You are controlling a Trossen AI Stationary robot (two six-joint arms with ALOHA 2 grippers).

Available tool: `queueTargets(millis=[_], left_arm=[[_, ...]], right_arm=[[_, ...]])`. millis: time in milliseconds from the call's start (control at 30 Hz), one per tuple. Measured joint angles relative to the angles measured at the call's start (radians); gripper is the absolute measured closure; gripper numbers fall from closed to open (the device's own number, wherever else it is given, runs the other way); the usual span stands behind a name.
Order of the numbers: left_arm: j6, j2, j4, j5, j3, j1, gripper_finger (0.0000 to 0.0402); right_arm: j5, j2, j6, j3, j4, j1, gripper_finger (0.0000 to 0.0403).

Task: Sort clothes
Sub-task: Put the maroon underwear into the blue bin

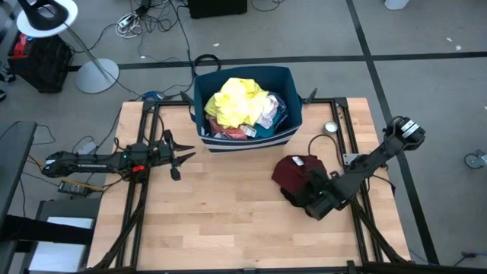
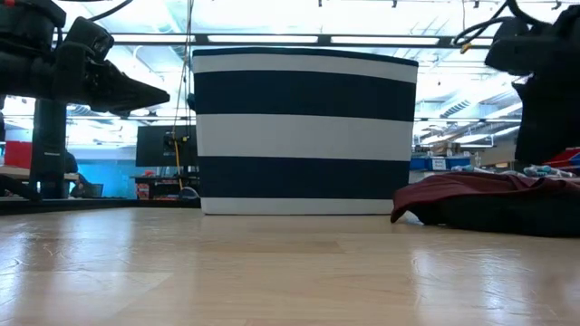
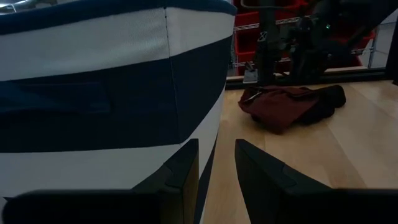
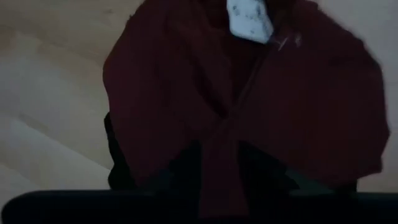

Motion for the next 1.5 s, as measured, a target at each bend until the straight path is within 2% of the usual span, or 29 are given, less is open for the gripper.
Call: queueTargets(millis=[200,367,500,900,1067,1133,1200,1433,1500], left_arm=[[0.000,0.000,-0.003,0.000,0.000,0.000,0.0291],[-0.001,0.000,-0.004,0.000,0.000,0.000,0.0291],[-0.001,0.000,-0.003,0.000,0.000,0.000,0.0291],[-0.015,0.000,0.001,0.000,0.000,0.000,0.0291],[-0.030,0.000,-0.001,0.000,0.000,0.000,0.0291],[-0.030,0.000,-0.003,0.000,0.000,0.000,0.0291],[-0.030,0.000,-0.004,0.000,0.000,0.000,0.0291],[-0.030,0.000,-0.006,0.000,0.000,0.000,0.0291],[-0.030,0.000,-0.007,0.000,0.000,0.000,0.0291]], right_arm=[[0.007,-0.075,-0.020,-0.027,-0.018,-0.002,0.0297],[0.002,-0.068,-0.018,-0.027,-0.018,-0.010,0.0297],[-0.050,-0.044,0.008,-0.027,0.003,-0.029,0.0287],[-0.062,0.083,-0.077,-0.028,0.010,-0.096,0.0178],[-0.106,0.152,-0.100,-0.028,0.012,-0.120,0.0153],[-0.133,0.164,-0.116,-0.028,0.019,-0.124,0.0165],[-0.138,0.165,-0.122,-0.028,0.023,-0.123,0.0194],[-0.149,0.122,-0.126,-0.028,0.022,-0.122,0.0378],[-0.149,0.101,-0.140,-0.028,0.023,-0.122,0.0389]])
